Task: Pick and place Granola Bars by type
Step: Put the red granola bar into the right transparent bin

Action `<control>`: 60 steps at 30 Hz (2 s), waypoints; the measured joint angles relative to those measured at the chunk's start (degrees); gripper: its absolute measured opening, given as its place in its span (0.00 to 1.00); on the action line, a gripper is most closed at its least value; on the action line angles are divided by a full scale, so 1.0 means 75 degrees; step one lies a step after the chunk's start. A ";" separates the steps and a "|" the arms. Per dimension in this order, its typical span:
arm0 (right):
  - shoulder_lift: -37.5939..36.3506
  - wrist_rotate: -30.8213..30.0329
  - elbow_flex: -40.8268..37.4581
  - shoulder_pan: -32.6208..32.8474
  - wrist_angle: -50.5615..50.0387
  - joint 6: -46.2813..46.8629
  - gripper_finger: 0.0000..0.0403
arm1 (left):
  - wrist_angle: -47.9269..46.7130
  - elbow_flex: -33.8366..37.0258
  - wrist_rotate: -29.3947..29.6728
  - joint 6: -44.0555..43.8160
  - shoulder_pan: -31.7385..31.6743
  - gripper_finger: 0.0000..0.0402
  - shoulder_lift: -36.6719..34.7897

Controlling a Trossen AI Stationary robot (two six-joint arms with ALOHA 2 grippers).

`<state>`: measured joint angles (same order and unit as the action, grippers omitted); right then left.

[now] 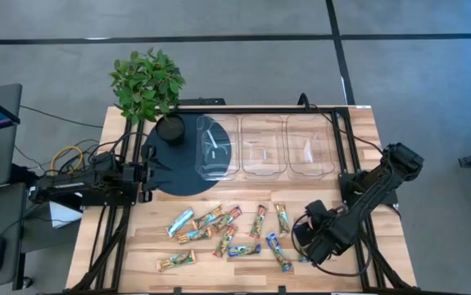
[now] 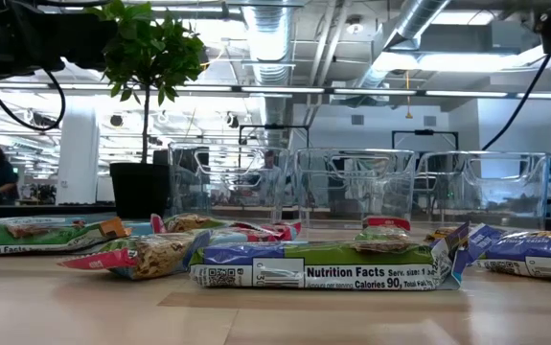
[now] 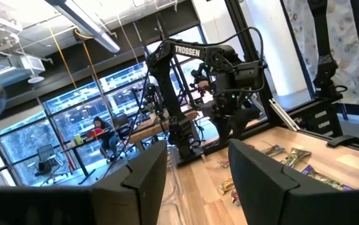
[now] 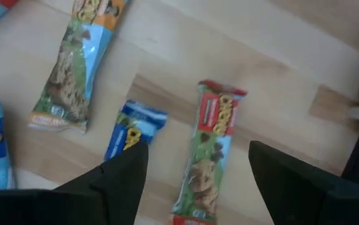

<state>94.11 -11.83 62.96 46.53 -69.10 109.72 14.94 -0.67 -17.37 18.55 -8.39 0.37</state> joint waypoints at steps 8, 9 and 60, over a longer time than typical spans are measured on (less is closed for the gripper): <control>-0.0003 0.0558 -0.0823 0.0202 0.1052 0.0380 0.67 | -0.0067 0.0000 -0.0003 -0.0229 0.0001 0.42 0.0001; 0.0000 0.0587 -0.0935 0.0237 0.1209 0.0393 0.67 | -0.0070 0.0003 -0.0003 -0.0255 -0.0002 0.42 0.0001; -0.0006 0.0383 -0.2156 0.0550 0.2684 0.0363 0.28 | -0.0204 0.0003 0.0204 -0.0435 -0.0002 0.42 0.0002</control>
<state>94.06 -8.95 46.78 50.65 -48.97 112.44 13.41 -0.64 -15.84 15.29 -8.40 0.38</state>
